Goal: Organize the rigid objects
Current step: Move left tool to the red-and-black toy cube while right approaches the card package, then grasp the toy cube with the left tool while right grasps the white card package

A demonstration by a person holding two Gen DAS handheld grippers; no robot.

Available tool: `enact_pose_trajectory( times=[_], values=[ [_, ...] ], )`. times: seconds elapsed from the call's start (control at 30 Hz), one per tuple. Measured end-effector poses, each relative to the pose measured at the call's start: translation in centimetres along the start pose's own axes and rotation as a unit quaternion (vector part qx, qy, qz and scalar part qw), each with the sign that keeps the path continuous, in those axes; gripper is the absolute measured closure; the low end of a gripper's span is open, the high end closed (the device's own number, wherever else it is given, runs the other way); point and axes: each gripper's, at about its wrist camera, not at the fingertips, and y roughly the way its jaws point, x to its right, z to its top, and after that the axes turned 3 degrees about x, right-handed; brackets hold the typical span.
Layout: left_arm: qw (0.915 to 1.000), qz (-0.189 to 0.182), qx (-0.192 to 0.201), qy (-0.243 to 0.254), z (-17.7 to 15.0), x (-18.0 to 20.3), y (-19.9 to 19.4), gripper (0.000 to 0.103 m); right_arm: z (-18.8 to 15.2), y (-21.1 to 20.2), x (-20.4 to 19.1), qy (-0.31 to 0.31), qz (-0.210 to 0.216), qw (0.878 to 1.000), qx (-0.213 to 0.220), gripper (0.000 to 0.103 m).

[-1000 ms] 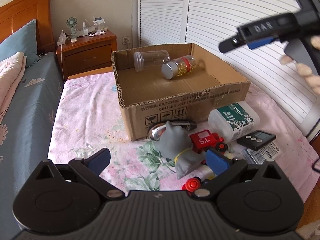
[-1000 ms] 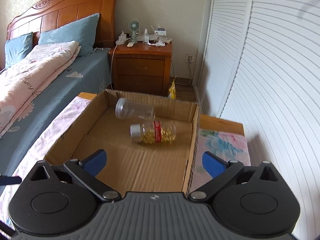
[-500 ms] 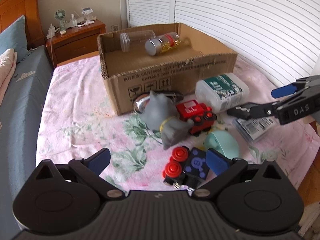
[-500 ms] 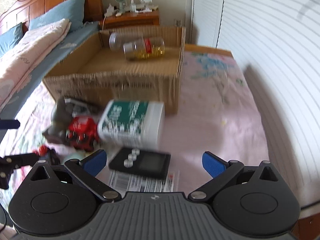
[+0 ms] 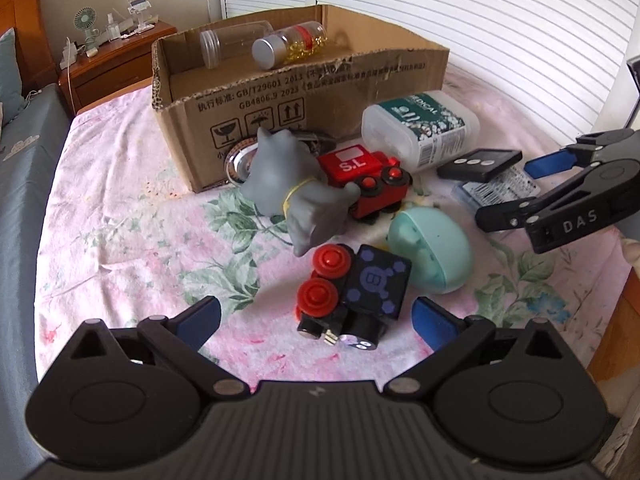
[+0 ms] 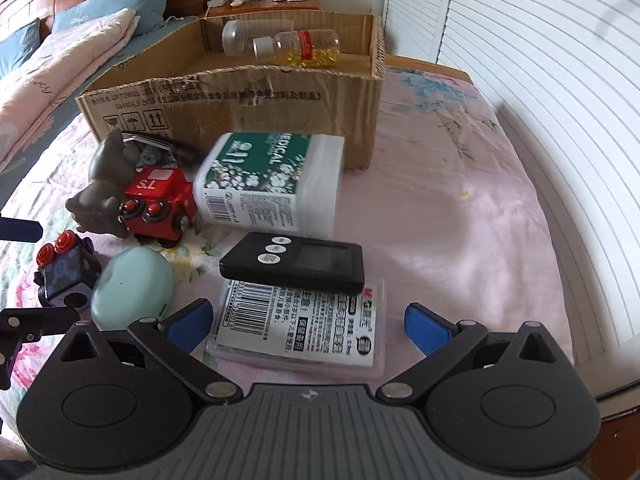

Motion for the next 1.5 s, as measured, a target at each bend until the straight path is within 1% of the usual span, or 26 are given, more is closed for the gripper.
enact_pose_trajectory(
  times=[0.03,0.1,0.2,0.27,0.3,0.37,0.4,0.47,0.53,0.63,0.83,1.0,1.07,1.17,1.37,1.5],
  values=[
    [1.0,-0.001,-0.001,0.003,-0.1,-0.1,0.1,0.002,-0.2,0.0,0.0,-0.009,-0.005,1.0,0.002,0.0],
    [0.9999,-0.005,0.001,0.01,-0.1,-0.3,0.3,0.004,-0.5,-0.2,0.3,-0.011,-0.001,1.0,0.006,0.0],
    [0.9992,-0.015,0.011,0.034,-0.2,-0.3,0.5,0.007,-0.6,-0.3,0.3,-0.012,-0.001,1.0,0.007,0.0],
    [0.9981,-0.029,0.018,0.051,0.0,-0.1,0.3,0.019,-0.6,-0.4,0.3,-0.012,-0.001,1.0,0.009,0.0],
    [0.9975,-0.034,0.019,0.059,0.1,0.0,0.2,0.022,-0.7,-0.4,0.3,-0.012,-0.001,1.0,0.011,0.0],
    [0.9965,-0.041,0.024,0.069,0.2,0.3,0.2,0.031,-0.9,-0.5,0.3,-0.013,0.0,1.0,0.019,0.0],
    [0.996,-0.046,0.026,0.071,0.3,0.4,0.2,0.034,-1.1,-0.6,0.3,-0.013,0.001,1.0,0.023,0.0],
    [0.9955,-0.055,0.029,0.072,0.3,0.5,0.2,0.045,-1.3,-0.7,0.2,-0.013,0.0,0.999,0.03,0.0],
    [0.9951,-0.062,0.032,0.07,0.3,0.8,0.3,0.051,-1.3,-0.7,0.2,-0.012,-0.001,0.999,0.031,0.0],
    [0.995,-0.061,0.034,0.071,0.3,0.9,0.3,0.053,-1.3,-0.7,0.1,-0.01,-0.003,0.999,0.031,0.0],
    [0.9965,-0.053,0.03,0.057,-0.3,0.7,-0.2,0.053,-1.1,-0.6,-0.1,-0.011,-0.002,0.999,0.032,0.0],
    [0.9972,-0.048,0.029,0.049,-0.6,0.6,-0.5,0.053,-0.8,-0.2,-0.7,-0.023,0.007,0.999,0.041,0.0],
    [0.9973,-0.046,0.028,0.049,-0.5,0.6,-0.5,0.053,-0.6,-0.2,-0.8,-0.022,0.008,0.999,0.043,0.002],
    [0.9973,-0.046,0.028,0.049,-0.5,0.7,-0.4,0.053,-0.7,-0.6,-0.7,-0.022,0.01,0.999,0.044,0.011],
    [0.9973,-0.045,0.031,0.05,-0.5,0.6,-0.3,0.052,-1.6,-1.6,-0.3,-0.024,0.011,0.999,0.032,0.011],
    [0.9972,-0.044,0.034,0.049,-0.3,0.7,-0.1,0.052,-1.7,-1.4,-0.4,-0.021,0.008,0.999,0.037,0.01]
  ],
)
